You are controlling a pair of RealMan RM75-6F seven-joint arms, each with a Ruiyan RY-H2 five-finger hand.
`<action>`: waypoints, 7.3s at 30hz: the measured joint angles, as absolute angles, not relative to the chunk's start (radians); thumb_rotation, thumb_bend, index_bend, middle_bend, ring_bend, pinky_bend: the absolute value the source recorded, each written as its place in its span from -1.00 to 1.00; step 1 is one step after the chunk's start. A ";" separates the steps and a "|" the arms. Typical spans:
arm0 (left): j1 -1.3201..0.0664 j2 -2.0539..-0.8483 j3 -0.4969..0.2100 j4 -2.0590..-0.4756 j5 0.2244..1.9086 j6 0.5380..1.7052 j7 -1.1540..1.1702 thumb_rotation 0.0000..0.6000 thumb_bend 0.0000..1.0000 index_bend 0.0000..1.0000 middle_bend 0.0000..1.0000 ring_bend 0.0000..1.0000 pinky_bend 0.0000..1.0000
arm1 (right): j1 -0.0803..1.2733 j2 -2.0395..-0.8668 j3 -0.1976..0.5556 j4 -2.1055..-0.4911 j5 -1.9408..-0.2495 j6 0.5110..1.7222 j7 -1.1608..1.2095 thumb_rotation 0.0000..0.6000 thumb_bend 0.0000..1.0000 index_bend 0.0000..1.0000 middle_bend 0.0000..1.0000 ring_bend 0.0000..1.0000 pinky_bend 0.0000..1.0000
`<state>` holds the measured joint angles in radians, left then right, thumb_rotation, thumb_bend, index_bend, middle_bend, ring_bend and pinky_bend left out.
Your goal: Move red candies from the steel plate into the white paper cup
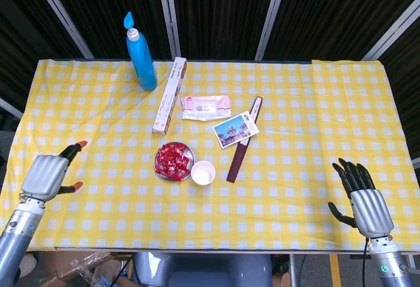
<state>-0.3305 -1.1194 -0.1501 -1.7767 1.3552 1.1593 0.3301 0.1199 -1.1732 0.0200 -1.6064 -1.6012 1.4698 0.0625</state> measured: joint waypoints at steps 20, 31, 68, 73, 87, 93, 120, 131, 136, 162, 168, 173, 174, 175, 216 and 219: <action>-0.733 -1.409 -0.216 -1.705 0.866 0.935 0.793 1.00 -0.59 -0.70 -0.68 0.62 0.77 | 0.126 -1.151 0.020 -1.626 -1.597 1.459 0.125 1.00 -0.22 -1.00 -1.00 -1.00 -1.00; -0.857 -1.565 -0.202 -1.575 0.718 0.938 0.870 1.00 -0.59 -0.56 -0.56 0.64 0.79 | 0.127 -1.142 0.023 -1.635 -1.595 1.459 0.149 1.00 -0.23 -1.00 -1.00 -1.00 -1.00; -0.957 -1.733 -0.141 -1.390 0.665 0.975 0.839 1.00 -0.08 0.02 0.06 0.69 0.84 | 0.126 -1.132 0.026 -1.650 -1.589 1.460 0.171 1.00 -0.22 -1.00 -1.00 -1.00 -1.00; -0.955 -1.748 -0.141 -1.370 0.706 0.993 0.814 1.00 -0.01 0.08 0.15 0.70 0.85 | 0.126 -1.132 0.026 -1.651 -1.589 1.460 0.169 1.00 -0.23 -1.00 -1.00 -1.00 -1.00; -0.946 -1.680 -0.166 -1.426 0.741 1.033 0.799 1.00 0.01 0.11 0.19 0.70 0.84 | 0.125 -1.132 0.025 -1.652 -1.592 1.462 0.171 1.00 -0.22 -1.00 -1.00 -1.00 -1.00; -0.939 -1.631 -0.180 -1.484 0.753 1.057 0.795 1.00 0.01 0.11 0.18 0.70 0.84 | 0.126 -1.134 0.024 -1.650 -1.594 1.462 0.168 1.00 -0.22 -1.00 -1.00 -1.00 -1.00; -1.052 -1.731 -0.221 -1.636 0.802 1.059 0.843 1.00 -0.27 -0.06 0.10 0.69 0.85 | 0.124 -1.130 0.032 -1.652 -1.587 1.469 0.178 1.00 -0.23 -1.00 -1.00 -1.00 -1.00; -1.054 -1.720 -0.234 -1.651 0.786 1.099 0.841 1.00 -0.52 -0.29 -0.20 0.69 0.84 | 0.122 -1.130 0.033 -1.653 -1.591 1.476 0.181 1.00 -0.23 -1.00 -1.00 -1.00 -1.00; -1.030 -1.672 -0.241 -1.684 0.793 1.119 0.808 1.00 -0.52 -0.32 -0.22 0.69 0.84 | 0.120 -1.132 0.033 -1.651 -1.592 1.479 0.177 1.00 -0.23 -1.00 -1.00 -1.00 -1.00; -0.998 -1.549 -0.099 -1.682 0.579 1.056 0.910 1.00 -0.66 -0.42 -0.34 0.69 0.84 | 0.120 -1.133 0.032 -1.653 -1.592 1.477 0.172 1.00 -0.22 -1.00 -1.00 -1.00 -1.00; -1.019 -1.561 -0.067 -1.640 0.602 1.034 0.943 1.00 -0.66 -0.42 -0.41 0.69 0.84 | 0.120 -1.130 0.034 -1.654 -1.592 1.480 0.178 1.00 -0.22 -1.00 -1.00 -1.00 -1.00; -1.023 -1.548 -0.051 -1.616 0.688 0.983 0.908 1.00 -0.66 -0.42 -0.43 0.69 0.84 | 0.120 -1.131 0.034 -1.652 -1.591 1.479 0.177 1.00 -0.22 -1.00 -1.00 -1.00 -1.00; -1.023 -1.545 -0.048 -1.611 0.711 0.973 0.895 1.00 -0.66 -0.42 -0.43 0.69 0.84 | 0.120 -1.131 0.034 -1.652 -1.591 1.479 0.177 1.00 -0.22 -1.00 -1.00 -1.00 -1.00; -1.023 -1.541 -0.045 -1.605 0.736 0.962 0.881 1.00 -0.66 -0.42 -0.43 0.69 0.84 | 0.120 -1.131 0.035 -1.653 -1.590 1.479 0.176 1.00 -0.22 -1.00 -1.00 -1.00 -1.00; -0.964 -1.594 -0.004 -1.329 1.245 0.799 0.497 1.00 -0.60 -0.21 -0.28 0.69 0.84 | 0.116 -1.136 0.040 -1.661 -1.575 1.476 0.164 1.00 -0.22 -1.00 -1.00 -1.00 -1.00; -0.960 -1.591 -0.010 -1.329 1.247 0.804 0.493 1.00 -0.60 -0.24 -0.31 0.69 0.84 | 0.116 -1.136 0.040 -1.661 -1.572 1.475 0.164 1.00 -0.22 -1.00 -1.00 -1.00 -1.00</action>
